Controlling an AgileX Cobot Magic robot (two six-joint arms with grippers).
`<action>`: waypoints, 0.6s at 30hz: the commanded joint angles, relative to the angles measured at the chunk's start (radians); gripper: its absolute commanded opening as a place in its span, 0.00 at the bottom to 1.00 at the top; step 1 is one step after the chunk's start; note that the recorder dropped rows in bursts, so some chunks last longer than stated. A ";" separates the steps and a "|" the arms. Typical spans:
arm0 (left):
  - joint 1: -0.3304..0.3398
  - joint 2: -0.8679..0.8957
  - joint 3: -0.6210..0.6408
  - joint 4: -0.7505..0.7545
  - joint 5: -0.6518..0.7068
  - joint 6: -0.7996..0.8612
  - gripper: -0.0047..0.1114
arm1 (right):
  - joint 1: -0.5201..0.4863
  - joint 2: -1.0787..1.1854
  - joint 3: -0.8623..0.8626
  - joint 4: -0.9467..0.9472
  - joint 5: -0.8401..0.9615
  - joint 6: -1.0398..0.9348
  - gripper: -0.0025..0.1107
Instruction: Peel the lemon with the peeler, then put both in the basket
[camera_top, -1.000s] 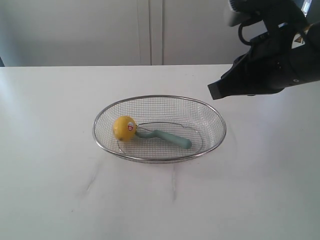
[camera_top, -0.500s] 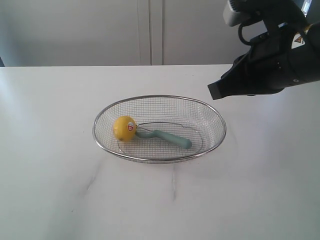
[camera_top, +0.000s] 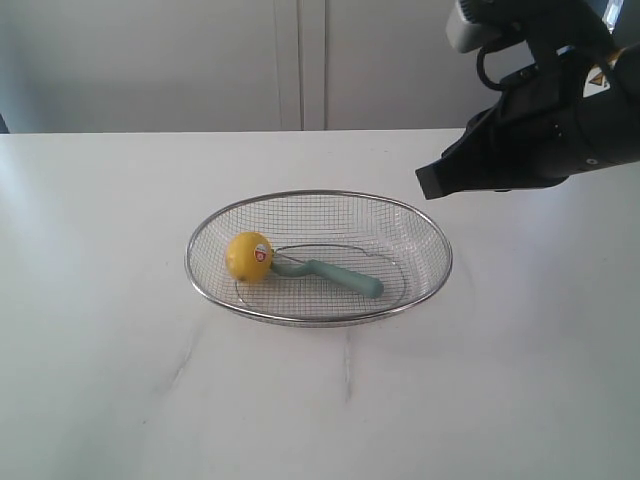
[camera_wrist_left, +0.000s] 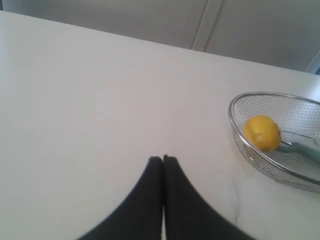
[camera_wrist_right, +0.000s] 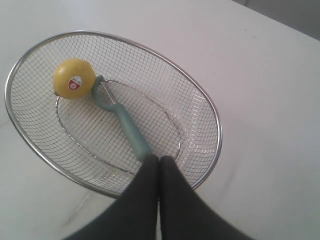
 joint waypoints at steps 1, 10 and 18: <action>0.003 -0.005 0.008 -0.010 0.051 0.002 0.05 | 0.002 -0.007 -0.002 -0.003 -0.009 -0.002 0.02; 0.003 -0.100 0.045 0.055 0.083 0.036 0.05 | 0.002 -0.007 -0.002 -0.003 -0.009 -0.002 0.02; 0.003 -0.228 0.137 0.351 0.065 -0.256 0.05 | 0.002 -0.007 -0.002 0.000 -0.009 -0.002 0.02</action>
